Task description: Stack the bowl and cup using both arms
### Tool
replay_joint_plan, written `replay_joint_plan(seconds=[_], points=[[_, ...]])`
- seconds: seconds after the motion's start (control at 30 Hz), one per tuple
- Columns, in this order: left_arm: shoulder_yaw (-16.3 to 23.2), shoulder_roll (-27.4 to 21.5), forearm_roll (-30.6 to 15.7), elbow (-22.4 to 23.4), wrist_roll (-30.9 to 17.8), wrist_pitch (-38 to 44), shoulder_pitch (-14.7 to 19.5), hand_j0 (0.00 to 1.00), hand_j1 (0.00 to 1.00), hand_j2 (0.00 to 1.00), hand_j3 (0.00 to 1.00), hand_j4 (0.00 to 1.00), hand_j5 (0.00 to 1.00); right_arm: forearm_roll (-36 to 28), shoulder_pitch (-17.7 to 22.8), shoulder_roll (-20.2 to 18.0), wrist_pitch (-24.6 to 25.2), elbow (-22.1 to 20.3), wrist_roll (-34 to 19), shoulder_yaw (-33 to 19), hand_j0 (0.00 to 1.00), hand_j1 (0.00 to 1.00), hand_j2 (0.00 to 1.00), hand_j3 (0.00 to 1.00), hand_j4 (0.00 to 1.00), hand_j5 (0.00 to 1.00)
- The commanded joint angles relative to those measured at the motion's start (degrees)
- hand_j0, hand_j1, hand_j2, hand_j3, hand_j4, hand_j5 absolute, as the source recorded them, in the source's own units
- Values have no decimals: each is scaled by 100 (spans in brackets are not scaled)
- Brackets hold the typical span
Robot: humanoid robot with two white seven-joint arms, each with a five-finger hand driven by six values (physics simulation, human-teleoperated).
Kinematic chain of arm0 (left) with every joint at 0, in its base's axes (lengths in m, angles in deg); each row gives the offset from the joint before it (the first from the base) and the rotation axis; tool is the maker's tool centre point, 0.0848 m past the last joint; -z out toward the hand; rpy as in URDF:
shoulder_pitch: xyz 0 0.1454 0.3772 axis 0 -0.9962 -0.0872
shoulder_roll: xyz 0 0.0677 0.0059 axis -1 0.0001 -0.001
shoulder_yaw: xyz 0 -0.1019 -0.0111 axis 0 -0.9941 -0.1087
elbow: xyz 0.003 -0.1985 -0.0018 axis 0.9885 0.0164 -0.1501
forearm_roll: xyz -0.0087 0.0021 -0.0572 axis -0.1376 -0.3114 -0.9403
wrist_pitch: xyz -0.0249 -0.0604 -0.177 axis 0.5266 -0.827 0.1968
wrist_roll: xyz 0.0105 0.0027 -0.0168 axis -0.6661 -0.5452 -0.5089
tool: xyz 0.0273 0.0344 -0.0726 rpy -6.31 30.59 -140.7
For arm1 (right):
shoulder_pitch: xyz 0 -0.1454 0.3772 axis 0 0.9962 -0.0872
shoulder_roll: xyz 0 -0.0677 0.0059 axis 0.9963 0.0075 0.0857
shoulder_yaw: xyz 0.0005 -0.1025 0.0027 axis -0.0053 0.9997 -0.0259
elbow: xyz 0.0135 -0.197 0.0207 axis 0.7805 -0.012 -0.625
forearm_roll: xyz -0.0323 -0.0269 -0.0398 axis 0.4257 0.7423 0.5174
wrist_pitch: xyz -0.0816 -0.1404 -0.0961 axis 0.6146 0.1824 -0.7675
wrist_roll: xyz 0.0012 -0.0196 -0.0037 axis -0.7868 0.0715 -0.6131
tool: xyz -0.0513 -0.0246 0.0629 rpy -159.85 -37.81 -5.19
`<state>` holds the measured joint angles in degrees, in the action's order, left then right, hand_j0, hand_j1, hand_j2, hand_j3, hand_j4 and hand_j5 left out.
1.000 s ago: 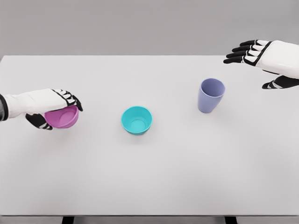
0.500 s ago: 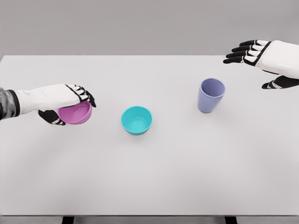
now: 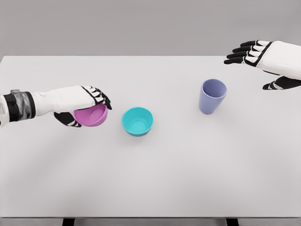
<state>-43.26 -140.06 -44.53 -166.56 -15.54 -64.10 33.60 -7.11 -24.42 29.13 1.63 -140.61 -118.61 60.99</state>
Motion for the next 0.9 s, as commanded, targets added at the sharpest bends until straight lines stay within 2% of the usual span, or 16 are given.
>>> replay_joint_plan(seconds=[0.0, 0.43, 0.87], points=[[24, 111, -17, -2, 7, 3, 0, 59, 59, 59, 59, 59, 59, -31, 0, -5, 17, -1, 3, -1, 100, 100, 100, 100, 100, 100], [472, 516, 36, 15, 7, 11, 413, 59, 59, 59, 59, 59, 59, -31, 0, -5, 17, -1, 3, -1, 100, 100, 100, 100, 100, 100], [744, 903, 563, 15, 7, 3, 712, 59, 59, 59, 59, 59, 59, -31, 0, -5, 17, -1, 3, -1, 100, 100, 100, 100, 100, 100]])
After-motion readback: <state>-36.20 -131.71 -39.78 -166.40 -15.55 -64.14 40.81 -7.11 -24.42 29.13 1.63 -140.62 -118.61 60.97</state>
